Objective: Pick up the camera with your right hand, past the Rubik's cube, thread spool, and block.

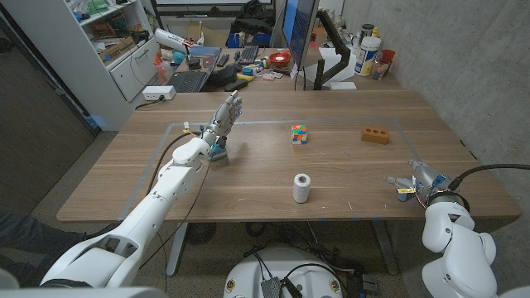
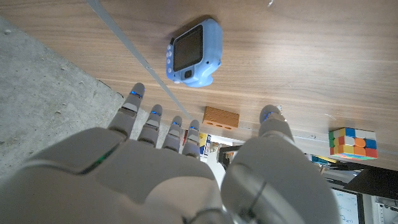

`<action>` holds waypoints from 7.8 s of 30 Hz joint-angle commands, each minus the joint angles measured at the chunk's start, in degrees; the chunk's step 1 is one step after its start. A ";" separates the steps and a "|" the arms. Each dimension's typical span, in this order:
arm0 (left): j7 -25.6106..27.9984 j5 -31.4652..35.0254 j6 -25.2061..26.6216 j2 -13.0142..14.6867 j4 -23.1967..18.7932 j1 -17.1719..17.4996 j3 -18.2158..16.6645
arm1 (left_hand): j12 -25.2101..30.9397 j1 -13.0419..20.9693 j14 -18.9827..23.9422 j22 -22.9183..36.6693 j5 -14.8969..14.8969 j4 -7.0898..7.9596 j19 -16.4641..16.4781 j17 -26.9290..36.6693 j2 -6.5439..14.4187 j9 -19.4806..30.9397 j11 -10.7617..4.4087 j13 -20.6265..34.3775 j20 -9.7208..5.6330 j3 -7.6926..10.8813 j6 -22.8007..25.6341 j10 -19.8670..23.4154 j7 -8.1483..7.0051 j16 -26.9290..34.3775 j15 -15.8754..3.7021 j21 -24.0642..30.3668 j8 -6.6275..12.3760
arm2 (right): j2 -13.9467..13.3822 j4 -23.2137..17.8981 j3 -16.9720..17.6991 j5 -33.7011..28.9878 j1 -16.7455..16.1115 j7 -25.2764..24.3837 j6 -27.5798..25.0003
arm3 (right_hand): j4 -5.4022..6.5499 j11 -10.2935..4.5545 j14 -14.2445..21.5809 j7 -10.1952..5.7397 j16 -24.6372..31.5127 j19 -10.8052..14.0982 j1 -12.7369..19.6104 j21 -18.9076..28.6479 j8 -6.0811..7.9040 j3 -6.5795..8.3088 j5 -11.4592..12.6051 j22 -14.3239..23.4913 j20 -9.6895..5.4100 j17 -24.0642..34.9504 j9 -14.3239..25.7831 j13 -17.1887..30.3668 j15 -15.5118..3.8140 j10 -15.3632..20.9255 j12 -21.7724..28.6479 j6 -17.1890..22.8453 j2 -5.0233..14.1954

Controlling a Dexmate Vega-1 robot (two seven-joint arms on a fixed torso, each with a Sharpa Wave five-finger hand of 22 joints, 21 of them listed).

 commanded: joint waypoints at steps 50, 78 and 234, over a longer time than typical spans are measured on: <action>-0.29 0.01 0.42 -0.28 2.33 -1.13 -0.15 | 0.00 0.14 -0.92 0.21 0.47 0.21 -1.56 0.24 0.69 0.12 -0.38 0.29 -0.75 -0.99 0.04 -0.62 0.07 -0.16 0.34 -0.37 -0.06 | -1.67 3.68 -1.60 -0.21 4.44 7.55 -6.27 | 0.28 0.08 0.57 -0.35 0.72 6.06 1.34 1.16 0.72 -1.39 1.05 0.30 -0.14 0.18 0.04 0.28 -0.11 0.57 0.91 -1.21 0.28; 0.00 -0.14 0.95 -0.39 2.35 -0.72 -0.19 | 0.01 0.19 -1.06 0.23 0.49 0.25 -1.79 0.25 0.83 0.12 -0.41 0.30 -0.45 -1.32 0.03 -0.67 -0.01 -0.16 0.38 -0.40 -0.05 | -5.19 5.74 -1.89 4.80 5.98 7.22 -7.85 | -1.48 -0.06 3.87 -1.48 1.15 22.22 11.60 4.28 1.74 1.54 0.30 -0.05 -2.55 0.21 0.28 0.32 -2.37 0.99 1.29 1.84 4.83; -0.63 0.45 -0.86 -1.76 4.48 -3.20 0.21 | 0.12 0.67 -1.90 0.31 0.62 0.40 -2.79 0.28 1.66 0.13 -0.27 0.32 0.23 -3.27 0.12 -0.92 0.08 -0.10 0.61 -0.27 0.03 | -0.11 -6.60 -1.63 -6.80 6.03 -2.27 0.83 | -0.52 -4.51 29.86 -0.71 1.63 37.18 38.59 2.33 8.42 12.81 -12.54 0.31 -16.69 0.83 3.26 0.09 -14.35 30.31 5.75 35.93 14.52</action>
